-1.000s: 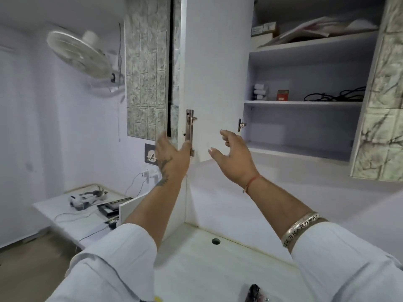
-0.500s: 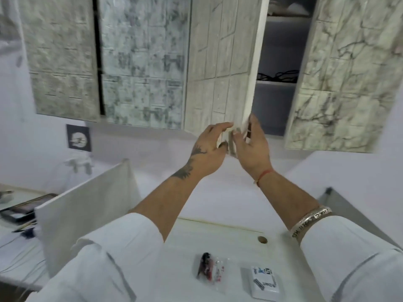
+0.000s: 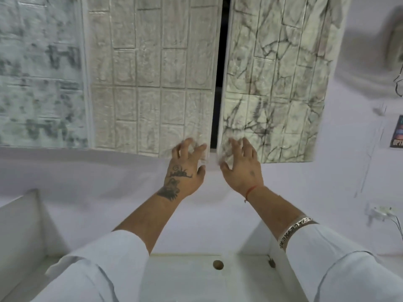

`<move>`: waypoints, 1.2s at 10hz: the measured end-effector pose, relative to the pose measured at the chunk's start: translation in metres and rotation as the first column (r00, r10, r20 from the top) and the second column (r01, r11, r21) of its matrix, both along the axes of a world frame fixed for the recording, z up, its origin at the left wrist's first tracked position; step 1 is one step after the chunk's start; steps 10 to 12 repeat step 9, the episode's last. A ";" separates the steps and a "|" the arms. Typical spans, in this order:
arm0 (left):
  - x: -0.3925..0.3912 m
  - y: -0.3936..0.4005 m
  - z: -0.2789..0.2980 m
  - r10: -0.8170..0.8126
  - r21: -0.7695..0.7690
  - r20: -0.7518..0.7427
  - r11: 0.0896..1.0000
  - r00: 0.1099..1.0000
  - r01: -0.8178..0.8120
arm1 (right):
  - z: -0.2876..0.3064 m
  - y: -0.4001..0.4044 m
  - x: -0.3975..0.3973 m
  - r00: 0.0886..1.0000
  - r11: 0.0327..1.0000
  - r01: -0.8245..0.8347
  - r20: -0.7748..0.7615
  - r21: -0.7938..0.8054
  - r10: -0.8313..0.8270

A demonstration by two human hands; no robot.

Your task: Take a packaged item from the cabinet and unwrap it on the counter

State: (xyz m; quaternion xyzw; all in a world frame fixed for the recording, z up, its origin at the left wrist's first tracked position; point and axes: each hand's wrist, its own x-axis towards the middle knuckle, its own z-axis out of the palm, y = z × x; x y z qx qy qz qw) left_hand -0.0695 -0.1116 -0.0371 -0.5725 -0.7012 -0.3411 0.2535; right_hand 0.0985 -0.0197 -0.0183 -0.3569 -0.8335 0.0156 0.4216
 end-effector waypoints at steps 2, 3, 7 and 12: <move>-0.009 0.045 0.003 0.132 0.022 -0.031 0.991 0.991 -0.131 | -0.003 0.052 -0.020 0.998 0.993 -0.001 0.069 0.119 -0.007; -0.020 0.059 0.002 0.145 0.003 -0.035 0.989 0.989 -0.145 | 0.002 0.070 -0.038 0.992 0.998 0.011 0.121 0.065 -0.019; -0.047 0.068 0.007 0.009 -0.019 0.013 1.000 1.000 -0.009 | 0.014 0.068 -0.050 0.989 0.995 0.038 0.146 -0.094 -0.024; -0.035 0.059 0.026 -0.364 0.314 0.376 0.915 0.852 0.252 | 0.017 0.044 -0.049 0.963 0.982 -0.128 -0.255 -0.137 0.090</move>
